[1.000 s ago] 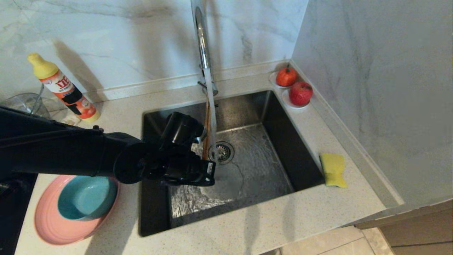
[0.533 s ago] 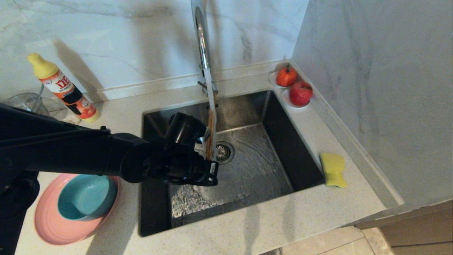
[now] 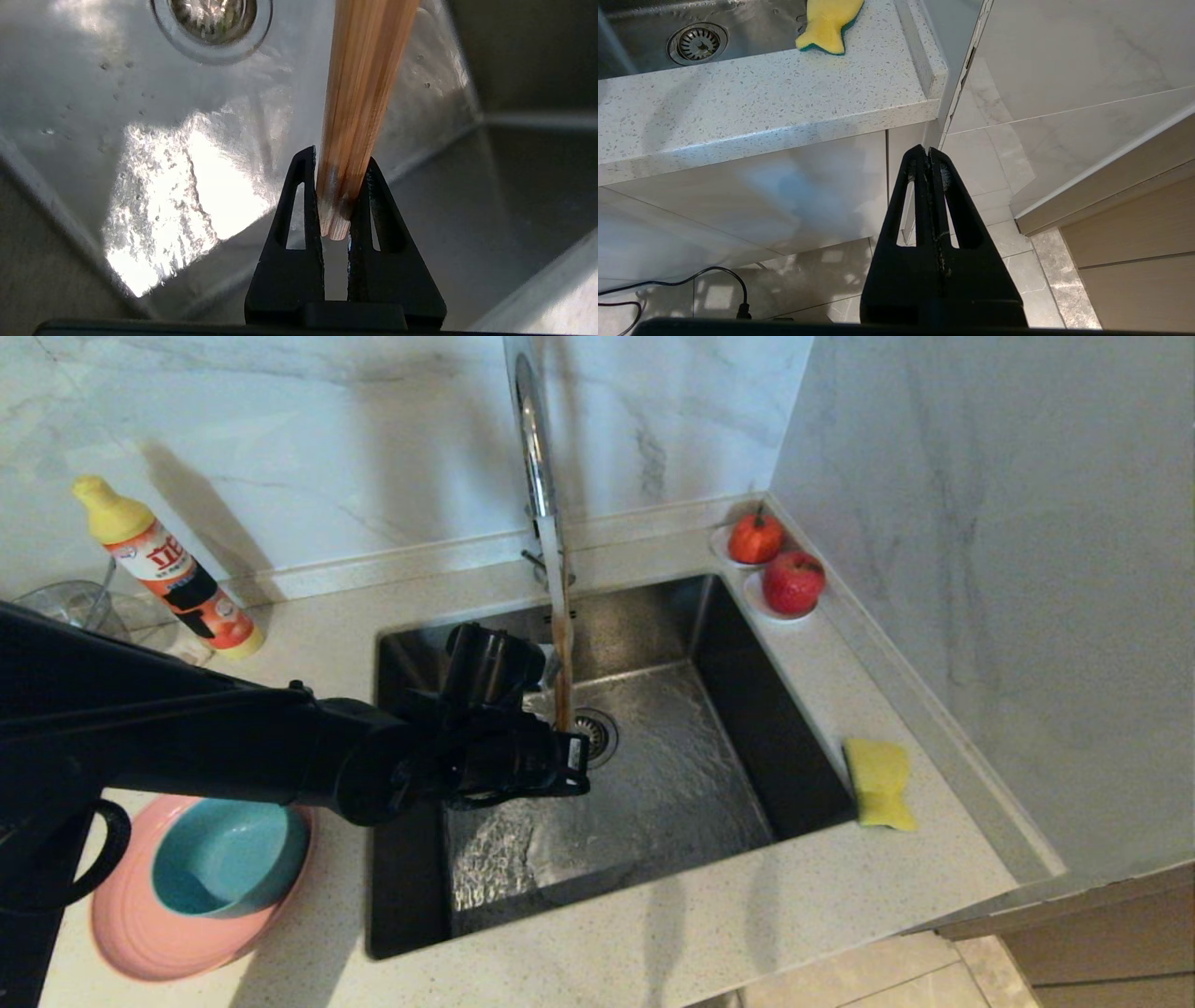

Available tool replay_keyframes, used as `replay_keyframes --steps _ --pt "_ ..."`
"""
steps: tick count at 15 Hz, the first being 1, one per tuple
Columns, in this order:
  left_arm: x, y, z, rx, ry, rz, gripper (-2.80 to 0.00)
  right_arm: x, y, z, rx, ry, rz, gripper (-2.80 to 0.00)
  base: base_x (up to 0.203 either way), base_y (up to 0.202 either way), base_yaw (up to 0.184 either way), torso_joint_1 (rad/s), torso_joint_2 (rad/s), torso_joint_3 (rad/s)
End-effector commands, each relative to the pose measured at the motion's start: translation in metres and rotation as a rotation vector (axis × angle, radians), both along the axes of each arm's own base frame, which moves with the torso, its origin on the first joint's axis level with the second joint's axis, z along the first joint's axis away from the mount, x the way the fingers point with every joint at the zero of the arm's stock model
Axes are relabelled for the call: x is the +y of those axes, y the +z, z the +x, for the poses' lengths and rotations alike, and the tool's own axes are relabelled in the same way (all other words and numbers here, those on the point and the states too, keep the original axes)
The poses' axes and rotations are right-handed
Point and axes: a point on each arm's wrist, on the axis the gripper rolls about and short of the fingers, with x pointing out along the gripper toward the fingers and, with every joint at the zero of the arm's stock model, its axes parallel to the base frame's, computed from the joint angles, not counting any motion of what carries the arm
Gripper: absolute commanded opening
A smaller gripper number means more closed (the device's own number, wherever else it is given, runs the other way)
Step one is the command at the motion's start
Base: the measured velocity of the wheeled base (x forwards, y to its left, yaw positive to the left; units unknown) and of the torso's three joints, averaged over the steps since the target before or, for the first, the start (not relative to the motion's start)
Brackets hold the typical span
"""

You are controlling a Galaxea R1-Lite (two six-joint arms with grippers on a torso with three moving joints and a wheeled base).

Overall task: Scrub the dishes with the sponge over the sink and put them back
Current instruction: Rinse the chopsticks

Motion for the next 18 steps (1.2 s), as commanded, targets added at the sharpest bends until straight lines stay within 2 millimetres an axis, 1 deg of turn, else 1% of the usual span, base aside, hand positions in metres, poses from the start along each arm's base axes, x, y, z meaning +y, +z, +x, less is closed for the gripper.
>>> replay_keyframes --steps 1,5,10,12,16,18 --pt "-0.001 -0.004 0.002 -0.006 -0.002 0.002 -2.8 0.0 0.0 0.0 0.0 0.0 0.0 -2.8 0.0 0.0 0.0 0.0 0.0 0.0" --pt "-0.002 -0.006 0.008 -0.051 -0.01 0.012 -2.8 0.0 0.0 0.0 0.002 0.0 0.001 -2.8 0.0 0.0 0.0 0.0 0.0 0.0" --pt "0.012 -0.007 0.017 -0.067 0.021 0.03 -2.8 0.0 0.0 0.0 0.0 0.0 0.0 -2.8 0.0 0.0 0.0 0.0 0.0 0.0" --pt "0.013 -0.006 0.02 -0.084 0.028 0.02 -2.8 0.0 0.0 0.0 0.0 0.0 0.0 -2.8 0.0 0.0 0.0 0.0 0.0 0.0" --pt "0.014 -0.009 0.017 -0.079 0.024 0.018 -2.8 0.0 0.0 0.0 0.001 0.001 -0.001 -2.8 0.0 0.0 0.0 0.0 0.0 0.0" --pt "0.019 -0.008 0.008 -0.062 0.025 0.022 -2.8 0.0 0.0 0.0 0.002 -0.001 0.0 -2.8 0.0 0.0 0.0 0.0 0.0 0.0"
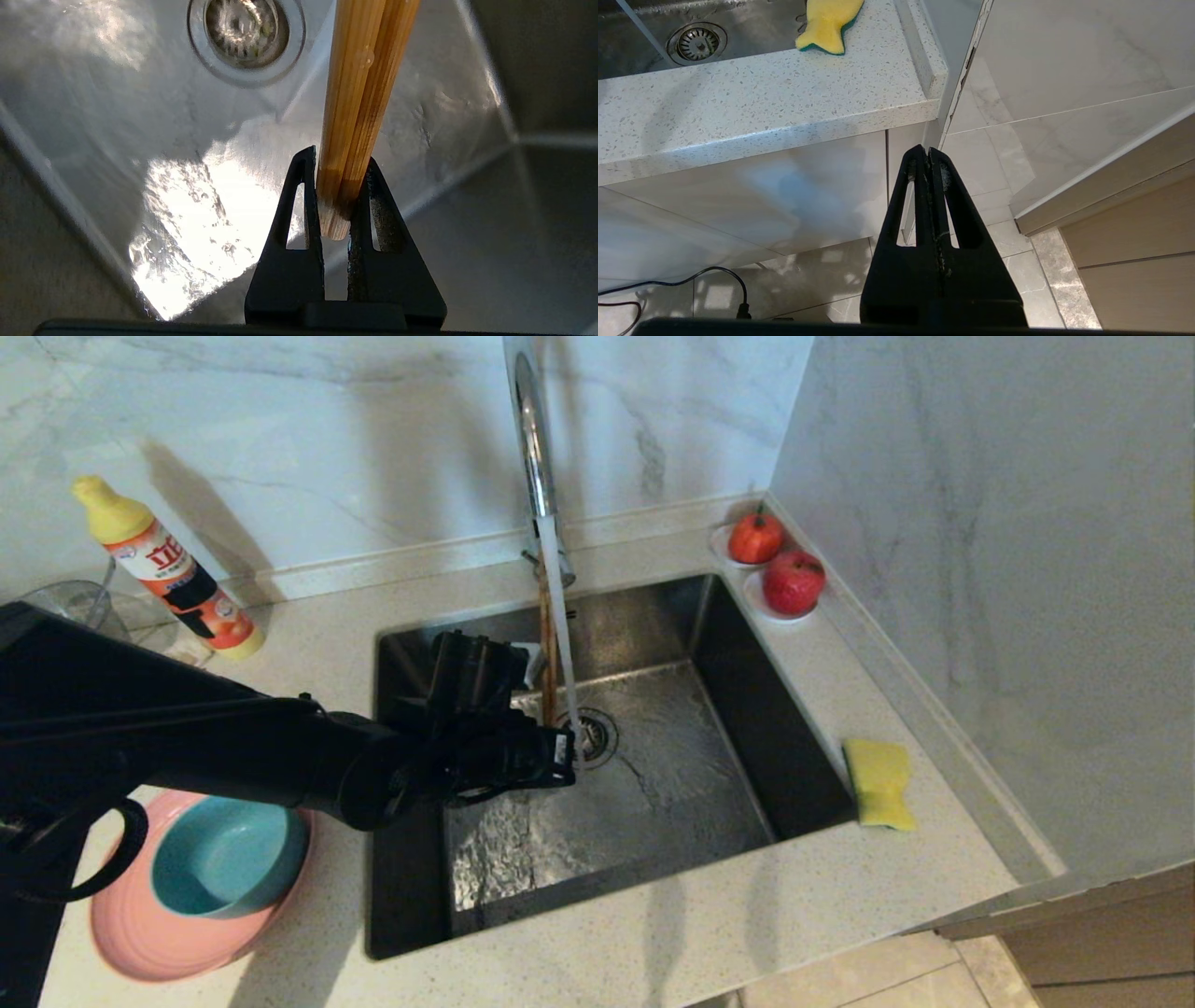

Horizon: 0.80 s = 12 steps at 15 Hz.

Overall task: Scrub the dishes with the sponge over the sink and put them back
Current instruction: Rinse the chopsticks, then place the chopsticks on the glass basin

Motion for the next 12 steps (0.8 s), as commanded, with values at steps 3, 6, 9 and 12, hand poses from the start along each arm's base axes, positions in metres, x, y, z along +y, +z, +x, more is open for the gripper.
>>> replay_keyframes --steps 3,6,9,12 --pt "0.019 0.011 -0.026 0.078 0.024 0.052 -2.8 0.0 0.0 0.0 0.001 0.0 -0.001 -2.8 0.0 0.0 0.0 0.0 0.0 0.0" --pt "0.051 0.032 -0.048 0.188 0.11 0.099 -2.8 0.0 0.0 0.0 0.0 0.001 0.0 -2.8 0.0 0.0 0.0 0.0 0.0 0.0" --pt "0.086 0.049 -0.078 0.351 0.23 0.169 -2.8 0.0 0.0 0.0 0.0 0.0 0.0 -2.8 0.0 0.0 0.0 0.0 0.0 0.0" --pt "0.105 0.071 -0.103 0.363 0.342 0.099 -2.8 0.0 0.0 0.0 -0.001 0.001 0.0 -2.8 0.0 0.0 0.0 0.0 0.0 0.0"
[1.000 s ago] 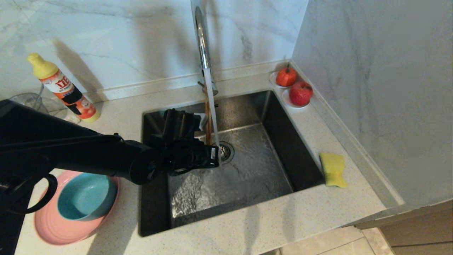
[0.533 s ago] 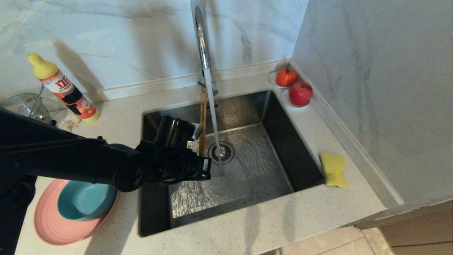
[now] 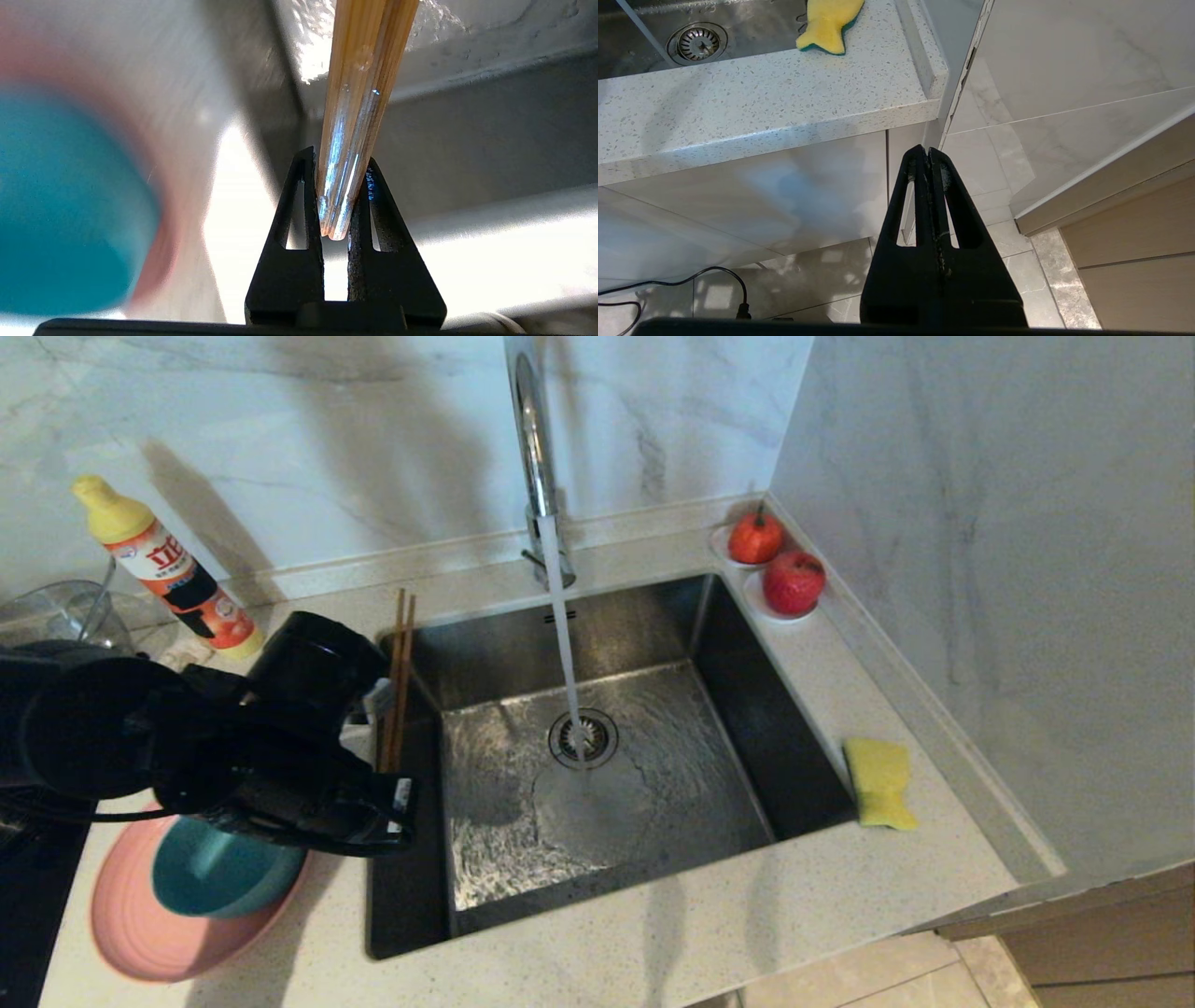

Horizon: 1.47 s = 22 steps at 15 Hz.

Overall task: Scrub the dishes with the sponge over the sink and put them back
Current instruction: Place the chopsticks on the glass basin

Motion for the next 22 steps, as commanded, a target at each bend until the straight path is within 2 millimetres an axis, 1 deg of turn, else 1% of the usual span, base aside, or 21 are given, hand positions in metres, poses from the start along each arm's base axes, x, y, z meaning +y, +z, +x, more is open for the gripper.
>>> replay_keyframes --steps 1,4,5,7,9,10,12,14,16,19,22 --pt "0.014 0.026 -0.025 -0.065 0.067 -0.061 -2.8 0.0 0.0 0.0 -0.001 -0.001 -0.001 -2.8 0.0 0.0 0.0 0.0 0.0 0.0" --pt "0.017 0.014 -0.035 -0.032 0.085 -0.07 -2.8 0.0 0.0 0.0 -0.001 -0.001 -0.001 -2.8 0.0 0.0 0.0 0.0 0.0 0.0" --pt "0.017 0.01 -0.035 -0.049 0.087 -0.075 -2.8 0.0 0.0 0.0 0.001 -0.001 0.0 -2.8 0.0 0.0 0.0 0.0 0.0 0.0" --pt "0.017 0.007 -0.034 -0.088 0.091 -0.089 -2.8 0.0 0.0 0.0 0.001 -0.001 0.0 -2.8 0.0 0.0 0.0 0.0 0.0 0.0" --pt "0.017 0.004 -0.034 -0.083 0.092 -0.087 -2.8 0.0 0.0 0.0 0.0 0.0 0.0 -2.8 0.0 0.0 0.0 0.0 0.0 0.0" --pt "0.018 0.006 -0.035 -0.094 0.097 -0.092 -2.8 0.0 0.0 0.0 0.0 0.001 -0.001 -2.8 0.0 0.0 0.0 0.0 0.0 0.0" --pt "0.02 0.024 -0.044 -0.174 0.108 -0.139 -2.8 0.0 0.0 0.0 -0.001 -0.001 0.0 -2.8 0.0 0.0 0.0 0.0 0.0 0.0" --pt "0.026 0.045 -0.06 -0.271 0.105 -0.182 -2.8 0.0 0.0 0.0 0.001 0.0 0.0 -2.8 0.0 0.0 0.0 0.0 0.0 0.0" --pt "0.034 0.067 -0.084 -0.369 0.1 -0.22 -2.8 0.0 0.0 0.0 -0.001 0.0 0.0 -2.8 0.0 0.0 0.0 0.0 0.0 0.0" --pt "0.049 0.092 -0.119 -0.528 0.13 -0.228 -2.8 0.0 0.0 0.0 0.0 0.001 0.0 -2.8 0.0 0.0 0.0 0.0 0.0 0.0" --pt "0.061 0.119 -0.144 -0.69 0.196 -0.209 -2.8 0.0 0.0 0.0 0.002 0.0 0.001 -2.8 0.0 0.0 0.0 0.0 0.0 0.0"
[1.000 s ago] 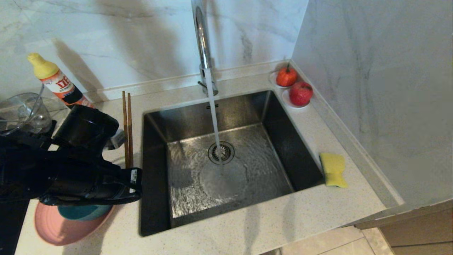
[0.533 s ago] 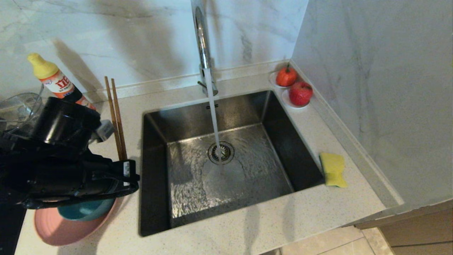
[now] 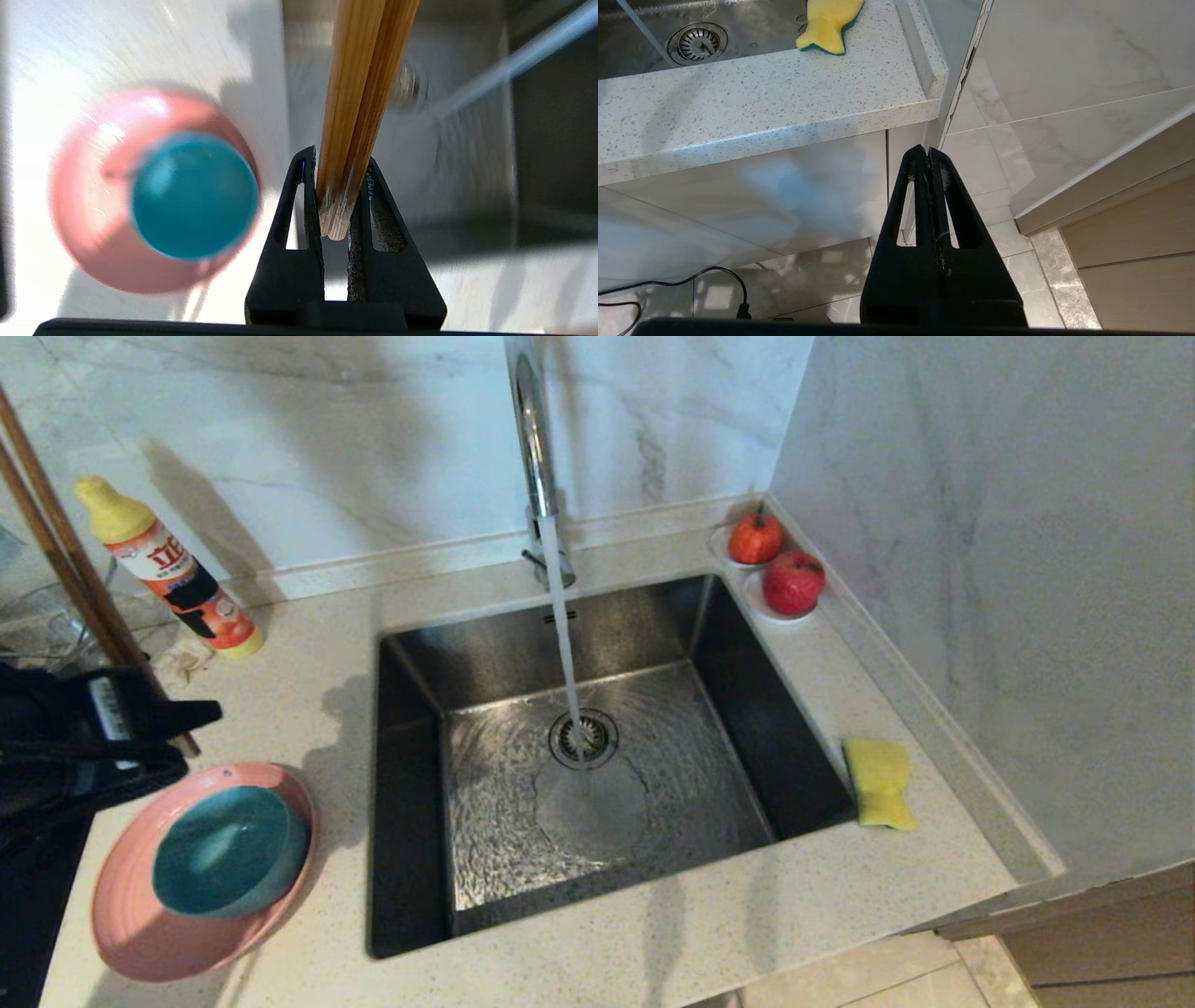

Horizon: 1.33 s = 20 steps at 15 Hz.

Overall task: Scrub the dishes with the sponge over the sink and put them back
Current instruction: Place the chopsticks on the glass basin

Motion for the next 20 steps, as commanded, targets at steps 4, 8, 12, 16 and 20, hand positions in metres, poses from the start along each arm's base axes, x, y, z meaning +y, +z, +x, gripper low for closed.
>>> replay_keyframes --steps 4,8,12,16,20 --pt "0.018 0.062 -0.041 -0.275 0.133 -0.04 -2.8 0.0 0.0 0.0 0.001 0.0 -0.001 -2.8 0.0 0.0 0.0 0.0 0.0 0.0" --pt "0.026 0.087 -0.031 -0.355 0.305 0.016 -2.8 0.0 0.0 0.0 -0.001 0.0 -0.001 -2.8 0.0 0.0 0.0 0.0 0.0 0.0" --pt "0.05 0.101 0.01 -0.432 0.534 0.053 -2.8 0.0 0.0 0.0 0.0 0.0 0.0 -2.8 0.0 0.0 0.0 0.0 0.0 0.0" --pt "0.103 0.111 0.04 -0.536 0.741 0.106 -2.8 0.0 0.0 0.0 -0.001 0.0 0.0 -2.8 0.0 0.0 0.0 0.0 0.0 0.0" --pt "0.156 0.102 0.075 -0.648 0.827 0.17 -2.8 0.0 0.0 0.0 0.0 0.0 0.0 -2.8 0.0 0.0 0.0 0.0 0.0 0.0"
